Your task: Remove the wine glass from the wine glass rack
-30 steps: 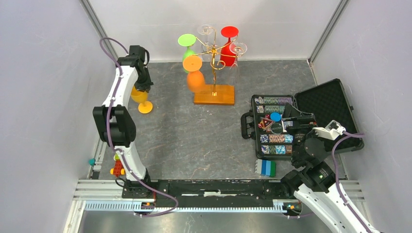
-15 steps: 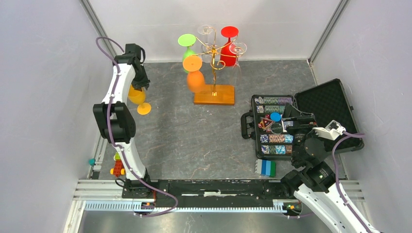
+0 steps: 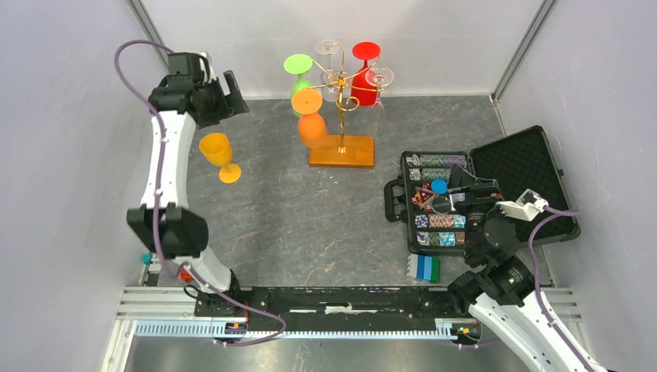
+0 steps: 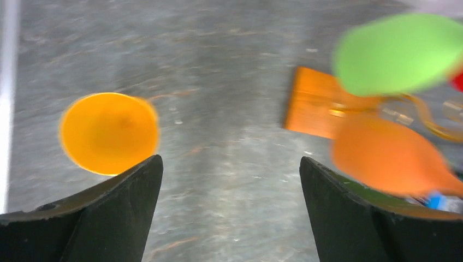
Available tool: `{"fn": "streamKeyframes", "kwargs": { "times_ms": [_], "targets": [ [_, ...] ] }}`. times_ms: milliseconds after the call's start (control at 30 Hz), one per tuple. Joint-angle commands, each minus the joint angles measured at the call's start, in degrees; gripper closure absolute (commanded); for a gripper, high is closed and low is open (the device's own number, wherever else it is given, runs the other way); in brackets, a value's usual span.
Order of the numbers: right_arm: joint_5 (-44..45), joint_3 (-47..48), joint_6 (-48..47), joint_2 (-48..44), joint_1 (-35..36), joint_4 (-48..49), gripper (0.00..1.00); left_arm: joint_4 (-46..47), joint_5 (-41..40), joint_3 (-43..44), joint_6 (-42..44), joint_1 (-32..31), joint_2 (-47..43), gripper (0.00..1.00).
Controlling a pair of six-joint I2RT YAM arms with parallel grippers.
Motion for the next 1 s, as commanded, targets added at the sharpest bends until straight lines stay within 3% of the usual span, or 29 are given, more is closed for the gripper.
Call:
{"fn": "streamKeyframes", "kwargs": {
  "times_ms": [0,67,233,367,533,767,967],
  "targets": [
    [-2.4,3.0,0.4,1.9,0.1,0.4,0.11,15.4,23.9,-10.1,-7.9,-0.2,-13.9,0.00],
    [-3.6,3.4,0.4,2.9,0.2,0.3,0.10,27.3,31.0,-18.9,-14.6,-0.6,-19.2,0.00],
    [-5.4,4.2,0.4,4.4,0.2,0.4,0.11,58.2,39.4,-39.1,-35.3,-1.6,-28.8,0.00],
    [-5.9,4.3,0.9,5.0,0.2,0.4,0.12,62.0,38.5,-41.4,-38.9,-5.1,-28.9,0.02],
    [-6.1,4.2,1.5,5.5,0.1,0.4,0.12,62.7,34.2,-41.4,-40.0,-9.4,-26.4,0.17],
    [-5.5,4.4,1.1,5.4,0.1,0.4,0.13,67.0,28.2,-43.2,-44.2,-10.6,-23.1,0.38],
    [-4.4,4.2,0.9,4.9,0.2,0.4,0.13,67.9,27.5,-42.8,-45.4,-10.8,-20.4,0.44]
  ]
}}
